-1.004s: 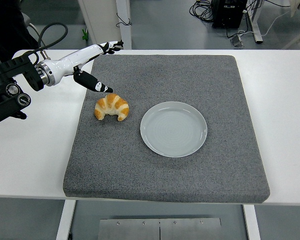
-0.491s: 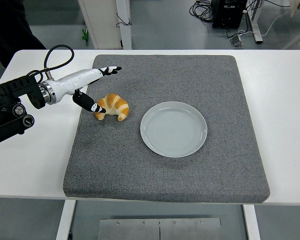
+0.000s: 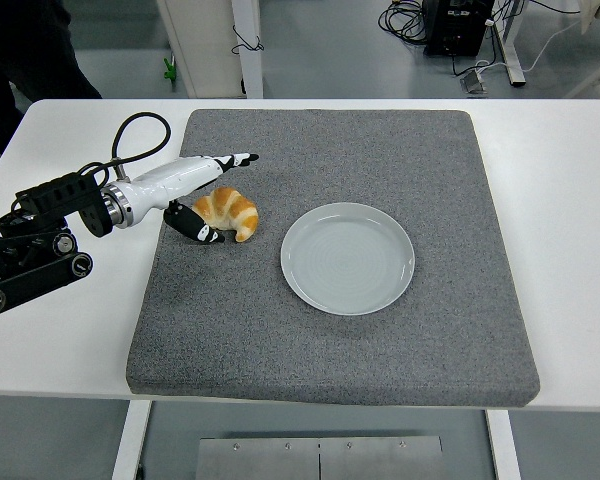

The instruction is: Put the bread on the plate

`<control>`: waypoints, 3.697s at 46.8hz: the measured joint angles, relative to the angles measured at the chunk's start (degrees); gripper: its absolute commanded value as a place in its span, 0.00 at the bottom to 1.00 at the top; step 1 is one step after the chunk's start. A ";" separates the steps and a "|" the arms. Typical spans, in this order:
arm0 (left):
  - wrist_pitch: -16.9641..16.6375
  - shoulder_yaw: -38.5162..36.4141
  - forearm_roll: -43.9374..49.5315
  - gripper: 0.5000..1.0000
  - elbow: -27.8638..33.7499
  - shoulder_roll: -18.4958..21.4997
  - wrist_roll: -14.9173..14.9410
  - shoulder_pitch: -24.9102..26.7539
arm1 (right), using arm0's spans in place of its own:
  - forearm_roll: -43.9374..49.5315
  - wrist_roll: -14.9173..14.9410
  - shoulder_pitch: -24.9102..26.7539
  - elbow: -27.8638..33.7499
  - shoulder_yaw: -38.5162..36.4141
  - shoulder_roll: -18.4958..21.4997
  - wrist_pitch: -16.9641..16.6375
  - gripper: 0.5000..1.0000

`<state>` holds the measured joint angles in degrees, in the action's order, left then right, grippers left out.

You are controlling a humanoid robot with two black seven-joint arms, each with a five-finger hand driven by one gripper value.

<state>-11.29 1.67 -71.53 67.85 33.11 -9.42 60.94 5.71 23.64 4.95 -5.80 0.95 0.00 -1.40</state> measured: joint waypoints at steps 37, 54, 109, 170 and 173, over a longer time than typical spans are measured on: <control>-2.59 -0.17 -3.89 0.81 -8.41 -5.37 -0.08 -1.34 | 0.00 0.00 0.04 0.00 0.02 0.00 -0.03 1.00; -2.50 -0.18 -5.01 0.55 -9.73 -6.97 -0.21 -1.81 | 0.00 0.00 0.04 -0.02 0.02 0.00 -0.03 1.00; 4.15 9.87 -4.67 0.06 -9.68 -5.24 -1.12 5.60 | 0.00 0.00 0.01 0.00 0.02 0.00 -0.03 1.00; 15.78 25.77 -10.96 0.13 2.33 -7.70 -4.13 11.11 | 0.00 0.00 0.03 -0.03 0.02 0.00 -0.04 1.00; 15.78 25.54 -11.50 0.14 2.99 -8.45 -4.12 10.82 | 0.00 0.00 0.04 -0.03 0.01 0.00 -0.03 1.00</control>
<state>4.49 27.21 -83.02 70.84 24.65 -13.54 71.76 5.71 23.64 4.99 -5.83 0.96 0.00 -1.43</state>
